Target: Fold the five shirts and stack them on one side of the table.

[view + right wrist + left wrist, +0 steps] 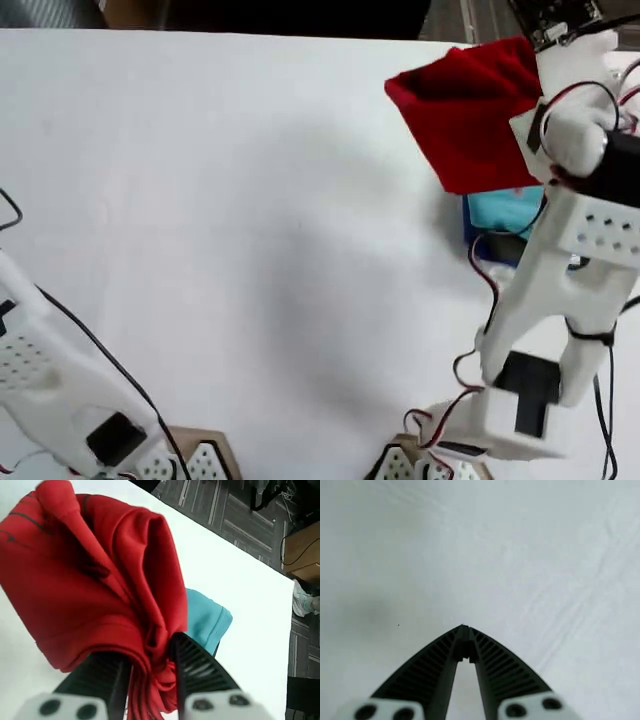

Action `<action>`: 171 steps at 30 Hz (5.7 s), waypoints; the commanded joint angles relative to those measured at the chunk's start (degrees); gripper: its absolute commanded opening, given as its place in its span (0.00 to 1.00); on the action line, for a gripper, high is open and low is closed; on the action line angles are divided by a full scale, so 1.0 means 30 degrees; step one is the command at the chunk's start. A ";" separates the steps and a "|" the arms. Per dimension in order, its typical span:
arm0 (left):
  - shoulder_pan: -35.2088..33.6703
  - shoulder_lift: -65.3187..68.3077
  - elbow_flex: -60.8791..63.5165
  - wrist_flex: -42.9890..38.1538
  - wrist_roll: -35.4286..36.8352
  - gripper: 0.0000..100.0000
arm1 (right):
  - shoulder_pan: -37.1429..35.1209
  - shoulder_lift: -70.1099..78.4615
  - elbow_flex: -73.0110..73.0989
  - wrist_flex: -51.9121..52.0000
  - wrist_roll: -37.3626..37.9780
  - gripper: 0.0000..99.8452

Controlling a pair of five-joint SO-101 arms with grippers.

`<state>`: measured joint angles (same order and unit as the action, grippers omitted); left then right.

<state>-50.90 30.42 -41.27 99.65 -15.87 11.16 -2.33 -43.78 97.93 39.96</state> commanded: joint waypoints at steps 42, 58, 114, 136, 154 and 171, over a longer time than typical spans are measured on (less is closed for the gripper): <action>0.0703 -0.0381 -0.0777 0.0234 0.0117 0.03 | 0.6462 0.7429 0.5744 -1.0623 0.3751 0.02; 0.0674 -0.0381 -0.0747 0.0234 0.0117 0.03 | 0.7399 0.7575 0.5245 -1.2381 0.3663 0.26; 0.0762 -0.0410 -0.0718 0.0498 0.0117 0.03 | 0.5700 1.2000 0.0733 -0.6813 -0.1377 0.02; 0.0762 -0.0410 -0.0659 0.0527 0.0117 0.03 | 0.4791 1.1560 0.0703 -1.4432 -0.5538 0.02; 0.1407 -0.0381 -0.0659 0.0527 0.0117 0.03 | 0.4410 0.5963 0.0908 -0.5612 -0.3634 0.02; 0.1289 -0.0410 -0.0777 0.0733 0.0117 0.03 | 0.4381 1.3289 0.0703 -0.9158 -0.2901 0.02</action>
<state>-47.21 30.42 -41.27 100.79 -15.87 24.70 37.58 -40.70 74.20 30.64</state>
